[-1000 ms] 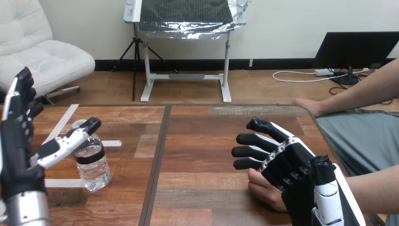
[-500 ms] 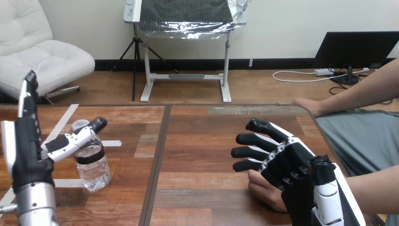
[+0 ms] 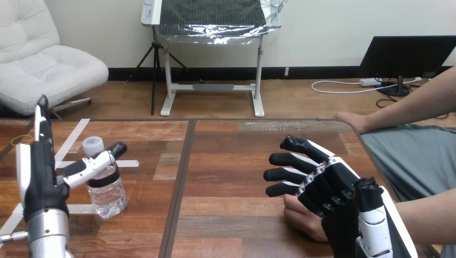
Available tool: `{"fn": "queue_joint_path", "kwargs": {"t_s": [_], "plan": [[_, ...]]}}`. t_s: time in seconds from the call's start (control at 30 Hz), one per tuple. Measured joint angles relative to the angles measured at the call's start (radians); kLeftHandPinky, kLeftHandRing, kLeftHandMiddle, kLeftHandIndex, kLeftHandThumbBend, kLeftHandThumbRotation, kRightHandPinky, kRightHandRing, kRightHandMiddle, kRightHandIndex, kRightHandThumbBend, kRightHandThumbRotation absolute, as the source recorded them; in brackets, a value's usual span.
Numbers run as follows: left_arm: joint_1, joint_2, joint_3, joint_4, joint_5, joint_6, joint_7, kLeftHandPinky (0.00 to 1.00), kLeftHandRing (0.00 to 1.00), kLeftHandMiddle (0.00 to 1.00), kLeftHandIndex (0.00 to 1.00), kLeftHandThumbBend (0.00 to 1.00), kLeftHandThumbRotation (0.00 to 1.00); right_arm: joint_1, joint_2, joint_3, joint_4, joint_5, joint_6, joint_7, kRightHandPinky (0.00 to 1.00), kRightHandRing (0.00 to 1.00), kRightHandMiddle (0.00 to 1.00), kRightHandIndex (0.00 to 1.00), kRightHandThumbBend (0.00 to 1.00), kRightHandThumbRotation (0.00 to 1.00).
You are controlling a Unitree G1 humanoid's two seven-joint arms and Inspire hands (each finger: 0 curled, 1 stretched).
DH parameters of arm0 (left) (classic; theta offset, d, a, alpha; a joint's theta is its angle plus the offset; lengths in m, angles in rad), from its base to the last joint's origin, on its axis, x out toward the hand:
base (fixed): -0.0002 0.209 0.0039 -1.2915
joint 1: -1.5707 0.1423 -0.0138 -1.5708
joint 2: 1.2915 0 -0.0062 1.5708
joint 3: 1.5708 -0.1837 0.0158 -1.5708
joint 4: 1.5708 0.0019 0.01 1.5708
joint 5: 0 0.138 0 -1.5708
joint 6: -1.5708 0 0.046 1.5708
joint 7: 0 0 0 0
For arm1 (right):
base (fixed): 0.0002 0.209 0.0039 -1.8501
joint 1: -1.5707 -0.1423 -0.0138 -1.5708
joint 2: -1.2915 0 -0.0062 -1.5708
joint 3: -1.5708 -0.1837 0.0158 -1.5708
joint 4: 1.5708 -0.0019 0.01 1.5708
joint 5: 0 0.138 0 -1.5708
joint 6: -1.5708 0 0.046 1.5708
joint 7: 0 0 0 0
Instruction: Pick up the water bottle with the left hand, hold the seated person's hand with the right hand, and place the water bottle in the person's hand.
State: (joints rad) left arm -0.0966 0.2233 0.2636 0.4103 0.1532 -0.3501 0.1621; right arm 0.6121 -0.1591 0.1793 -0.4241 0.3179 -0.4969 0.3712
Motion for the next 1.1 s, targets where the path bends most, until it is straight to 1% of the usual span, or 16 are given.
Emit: {"fn": "queue_joint_path", "kwargs": {"t_s": [0.1, 0.37, 0.97, 1.1], "plan": [[-0.009, 0.005, -0.008, 0.028, 0.007, 0.0, 0.006, 0.98, 1.0, 1.0, 1.0, 1.0, 0.15, 0.0, 0.0, 0.0, 0.0, 0.0, 0.0, 0.0, 0.63, 0.71, 0.76, 0.8, 0.52, 1.0], [-0.032, 0.015, -0.021, 0.093, 0.015, -0.002, 0.014, 1.0, 1.0, 1.0, 1.0, 0.99, 0.15, -0.002, 0.0, -0.001, 0.0, 0.0, 0.0, 0.002, 0.62, 0.71, 0.76, 0.81, 0.51, 1.0], [-0.075, 0.045, -0.053, 0.202, 0.014, -0.003, 0.016, 1.0, 1.0, 1.0, 1.0, 0.96, 0.16, -0.012, 0.0, -0.001, 0.002, 0.0, -0.001, 0.007, 0.62, 0.72, 0.76, 0.8, 0.52, 1.0], [-0.081, 0.05, -0.06, 0.223, 0.015, -0.003, 0.016, 1.0, 1.0, 1.0, 1.0, 0.96, 0.17, -0.015, 0.0, -0.002, 0.003, 0.0, -0.001, 0.009, 0.61, 0.72, 0.76, 0.8, 0.53, 1.0]]}}
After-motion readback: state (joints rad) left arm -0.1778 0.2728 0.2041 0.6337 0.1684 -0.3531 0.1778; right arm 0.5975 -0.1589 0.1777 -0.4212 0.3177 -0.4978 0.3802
